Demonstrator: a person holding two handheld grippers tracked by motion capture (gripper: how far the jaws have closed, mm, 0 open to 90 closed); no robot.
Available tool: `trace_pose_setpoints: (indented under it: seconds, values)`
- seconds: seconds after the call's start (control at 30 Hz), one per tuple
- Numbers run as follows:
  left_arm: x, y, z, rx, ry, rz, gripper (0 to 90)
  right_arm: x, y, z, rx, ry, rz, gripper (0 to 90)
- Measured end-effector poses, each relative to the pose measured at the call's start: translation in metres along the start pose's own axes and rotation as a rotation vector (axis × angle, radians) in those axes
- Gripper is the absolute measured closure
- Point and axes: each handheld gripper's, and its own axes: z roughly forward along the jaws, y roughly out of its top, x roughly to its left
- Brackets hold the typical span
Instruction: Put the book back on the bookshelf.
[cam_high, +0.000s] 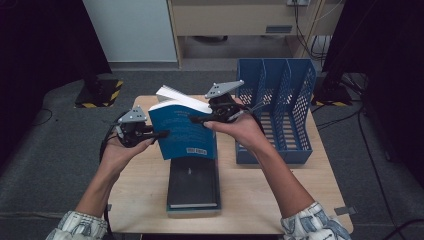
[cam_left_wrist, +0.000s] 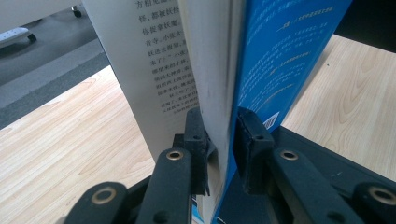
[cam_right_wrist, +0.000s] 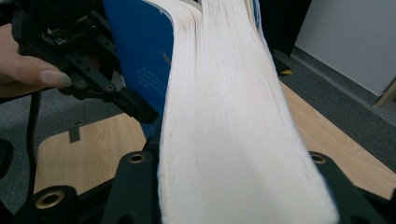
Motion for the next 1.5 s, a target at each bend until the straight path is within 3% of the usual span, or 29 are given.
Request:
trace_pose_setpoints:
  seconds: [0.4,0.53,0.57,0.6,0.63,0.73,0.77,0.8,1.0,1.07,1.1,1.13,1.2,1.23,1.27,1.3,1.4,1.5]
  values:
    - [0.004,-0.001,0.002,-0.008,-0.006,-0.021,72.7,-0.002,-0.002,0.006,-0.01,0.015,0.014,58.1]
    - [0.005,-0.002,0.003,-0.021,0.035,-0.034,59.9,-0.002,-0.002,0.006,-0.017,0.008,0.022,59.4]
    - [0.006,-0.006,0.005,-0.023,0.071,-0.047,52.2,-0.001,-0.002,0.006,-0.017,0.002,0.025,59.8]
    - [0.006,-0.006,0.005,-0.023,0.071,-0.047,46.8,0.0,-0.002,0.006,-0.016,-0.003,0.025,59.8]
    - [0.007,-0.015,0.006,-0.022,0.102,-0.068,40.8,0.001,-0.001,0.006,-0.014,-0.008,0.033,59.9]
    - [0.01,-0.036,0.005,-0.019,0.135,-0.11,33.1,0.002,0.001,0.007,-0.013,-0.032,0.062,60.1]
    - [0.01,-0.036,0.005,-0.019,0.135,-0.11,29.8,0.001,0.002,0.008,-0.016,-0.039,0.076,60.2]
    - [0.012,-0.055,0.004,-0.025,0.165,-0.159,28.4,0.0,0.002,0.009,-0.02,-0.048,0.1,60.1]
    - [0.006,-0.116,0.01,0.013,0.272,-0.227,17.7,-0.01,0.007,0.013,-0.031,-0.094,0.221,60.3]
    - [0.005,-0.124,0.012,0.015,0.28,-0.235,14.4,-0.013,0.007,0.013,-0.034,-0.102,0.249,60.2]
    - [0.005,-0.135,0.013,0.013,0.288,-0.261,14.1,-0.018,0.008,0.012,-0.041,-0.109,0.297,60.2]
    - [0.008,-0.143,0.014,0.036,0.285,-0.268,13.6,-0.02,0.008,0.011,-0.044,-0.109,0.313,60.2]
    - [0.011,-0.143,0.012,0.045,0.291,-0.261,11.5,-0.023,0.008,0.01,-0.053,-0.109,0.336,60.3]
    - [0.015,-0.144,0.008,0.04,0.32,-0.255,11.0,-0.027,0.009,0.006,-0.067,-0.111,0.375,60.4]
    - [0.016,-0.147,0.008,0.046,0.324,-0.262,10.3,-0.028,0.01,0.004,-0.073,-0.113,0.383,60.4]
    - [0.016,-0.147,0.008,0.046,0.324,-0.262,9.9,-0.028,0.01,0.004,-0.073,-0.113,0.383,60.4]
    - [0.02,-0.159,0.018,0.131,0.337,-0.264,9.9,-0.028,0.012,-0.005,-0.072,-0.12,0.403,60.3]
    - [0.02,-0.159,0.017,0.133,0.339,-0.266,9.9,-0.025,0.012,-0.01,-0.071,-0.125,0.405,60.3]
